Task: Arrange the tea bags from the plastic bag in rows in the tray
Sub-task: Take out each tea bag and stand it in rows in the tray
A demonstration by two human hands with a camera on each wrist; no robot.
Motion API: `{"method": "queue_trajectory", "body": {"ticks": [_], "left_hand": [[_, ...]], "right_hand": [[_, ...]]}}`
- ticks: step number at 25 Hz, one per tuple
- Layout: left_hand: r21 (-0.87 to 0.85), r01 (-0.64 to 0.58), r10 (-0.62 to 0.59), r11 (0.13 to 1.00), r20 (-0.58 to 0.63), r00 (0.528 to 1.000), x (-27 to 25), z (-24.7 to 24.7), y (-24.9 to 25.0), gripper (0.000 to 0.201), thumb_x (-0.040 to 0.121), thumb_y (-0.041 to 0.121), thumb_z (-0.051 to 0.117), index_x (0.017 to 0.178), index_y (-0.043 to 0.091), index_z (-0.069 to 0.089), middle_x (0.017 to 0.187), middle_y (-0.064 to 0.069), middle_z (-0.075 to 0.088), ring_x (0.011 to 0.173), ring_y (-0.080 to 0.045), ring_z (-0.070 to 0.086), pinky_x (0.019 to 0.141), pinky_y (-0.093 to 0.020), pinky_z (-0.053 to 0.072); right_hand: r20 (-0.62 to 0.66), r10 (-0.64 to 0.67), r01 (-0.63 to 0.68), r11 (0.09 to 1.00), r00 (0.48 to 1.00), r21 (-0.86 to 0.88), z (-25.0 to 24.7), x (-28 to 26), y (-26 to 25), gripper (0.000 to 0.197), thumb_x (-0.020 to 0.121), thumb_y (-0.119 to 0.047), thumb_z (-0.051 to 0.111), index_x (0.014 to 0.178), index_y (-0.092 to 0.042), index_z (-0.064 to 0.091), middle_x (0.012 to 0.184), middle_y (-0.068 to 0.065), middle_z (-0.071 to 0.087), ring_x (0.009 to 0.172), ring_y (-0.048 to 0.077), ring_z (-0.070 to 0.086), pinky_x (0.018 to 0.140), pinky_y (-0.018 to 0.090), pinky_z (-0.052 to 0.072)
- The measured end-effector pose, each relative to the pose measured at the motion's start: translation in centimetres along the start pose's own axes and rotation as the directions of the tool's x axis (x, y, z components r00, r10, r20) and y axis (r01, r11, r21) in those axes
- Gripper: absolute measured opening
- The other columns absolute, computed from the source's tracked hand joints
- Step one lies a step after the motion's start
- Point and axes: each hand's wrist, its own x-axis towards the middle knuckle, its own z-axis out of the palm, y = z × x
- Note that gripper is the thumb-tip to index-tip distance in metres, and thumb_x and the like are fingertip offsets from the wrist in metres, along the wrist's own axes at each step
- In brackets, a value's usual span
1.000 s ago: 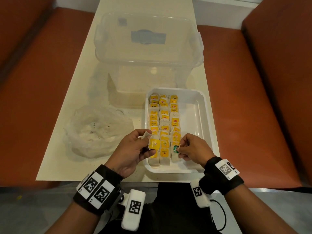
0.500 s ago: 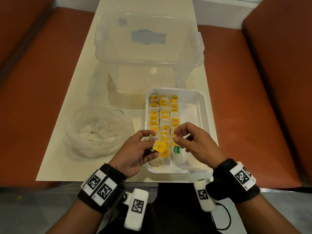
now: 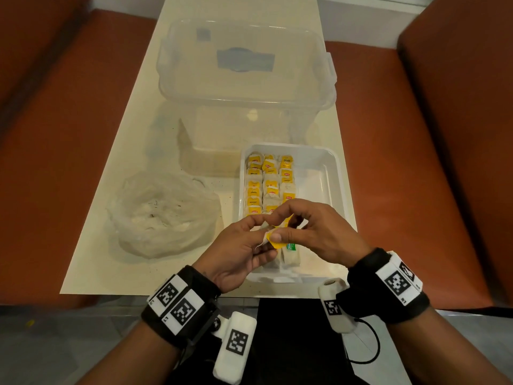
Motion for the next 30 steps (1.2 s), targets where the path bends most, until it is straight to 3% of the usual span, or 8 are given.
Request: {"method": "queue_trajectory", "body": {"ticks": [4,8,13,17,20,24,26,30], "left_hand": [[-0.033,-0.004,0.004,0.999,0.001,1.0,-0.1,-0.2,0.3,0.028,0.095,0.002,0.06,0.122,0.008,0.063,0.096,-0.004,0.075,0.073,-0.012,0.068,0.058,-0.02,0.055],[-0.025,-0.005,0.005,1.0,-0.006,1.0,-0.1,-0.1,0.7,0.029,0.094,-0.002,0.057,0.121,0.007,0.062,0.082,-0.002,0.074,0.061,-0.008,0.064,0.059,-0.019,0.055],[-0.034,0.028,-0.029,0.999,-0.023,0.999,-0.1,-0.1,0.8,0.021,0.094,-0.001,0.059,0.112,0.009,0.062,0.084,-0.007,0.07,0.065,-0.013,0.063,0.055,-0.02,0.054],[0.167,0.058,-0.055,0.984,-0.023,0.998,-0.5,-0.1,0.9,0.014,0.093,0.013,0.063,0.103,0.022,0.066,0.087,-0.001,0.072,0.077,-0.017,0.068,0.059,-0.026,0.054],[0.291,-0.013,0.038,0.957,-0.081,0.996,-0.7,-1.0,0.9,0.022,0.093,0.005,0.058,0.105,0.022,0.066,0.096,-0.001,0.07,0.076,-0.014,0.065,0.056,-0.025,0.052],[0.597,-0.159,0.259,0.786,-0.086,0.962,-1.9,-2.8,0.6,0.016,0.093,0.01,0.06,0.1,0.023,0.066,0.085,0.001,0.066,0.066,-0.006,0.061,0.053,-0.022,0.046],[0.719,-0.17,0.343,0.674,-0.101,0.934,-2.3,-3.7,0.4,0.006,0.091,0.024,0.066,0.095,0.028,0.064,0.076,0.007,0.065,0.064,-0.008,0.063,0.055,-0.027,0.049],[0.955,-0.025,0.429,0.296,-0.109,0.897,-1.6,-5.1,-0.9,0.028,0.085,0.049,0.069,0.098,0.032,0.051,0.077,0.01,0.067,0.07,-0.008,0.064,0.064,-0.03,0.049]], "right_hand": [[0.097,-0.027,0.027,1.0,0.995,0.003,-0.5,0.0,-0.2,0.03,0.076,-0.042,0.08,0.105,-0.037,0.073,0.105,-0.019,0.068,0.083,0.004,0.06,0.074,0.016,0.049],[0.079,-0.015,0.016,1.0,0.997,-0.01,-0.5,0.2,0.1,0.034,0.077,-0.043,0.08,0.109,-0.034,0.073,0.106,-0.013,0.068,0.083,0.002,0.058,0.073,0.015,0.048],[0.061,-0.016,0.016,1.0,0.998,-0.001,-0.2,0.3,0.4,0.018,0.076,-0.039,0.083,0.087,-0.035,0.07,0.09,-0.021,0.066,0.078,0.005,0.059,0.07,0.02,0.049],[-0.004,0.002,-0.002,0.994,1.0,0.108,0.0,0.4,0.4,0.012,0.08,-0.029,0.082,0.083,-0.026,0.07,0.083,-0.011,0.07,0.08,0.009,0.064,0.074,0.027,0.052],[-0.153,0.065,-0.03,0.974,0.986,0.224,-0.4,0.4,0.9,0.014,0.079,-0.025,0.082,0.083,-0.021,0.069,0.072,-0.007,0.068,0.066,0.008,0.062,0.064,0.024,0.05],[-0.178,0.181,-0.18,0.983,0.967,0.022,-0.2,0.4,2.8,0.014,0.084,-0.03,0.079,0.085,-0.027,0.065,0.07,-0.004,0.066,0.058,0.002,0.057,0.061,0.028,0.05],[-0.029,0.25,-0.251,0.965,0.968,-0.078,0.1,-0.1,3.7,0.012,0.087,-0.025,0.077,0.087,-0.025,0.065,0.072,-0.007,0.067,0.058,0.002,0.058,0.062,0.025,0.05],[0.224,0.323,-0.257,0.926,0.92,-0.278,1.4,-0.6,5.0,0.011,0.085,-0.023,0.076,0.088,-0.027,0.066,0.08,-0.01,0.069,0.067,0.004,0.061,0.063,0.017,0.044]]}}
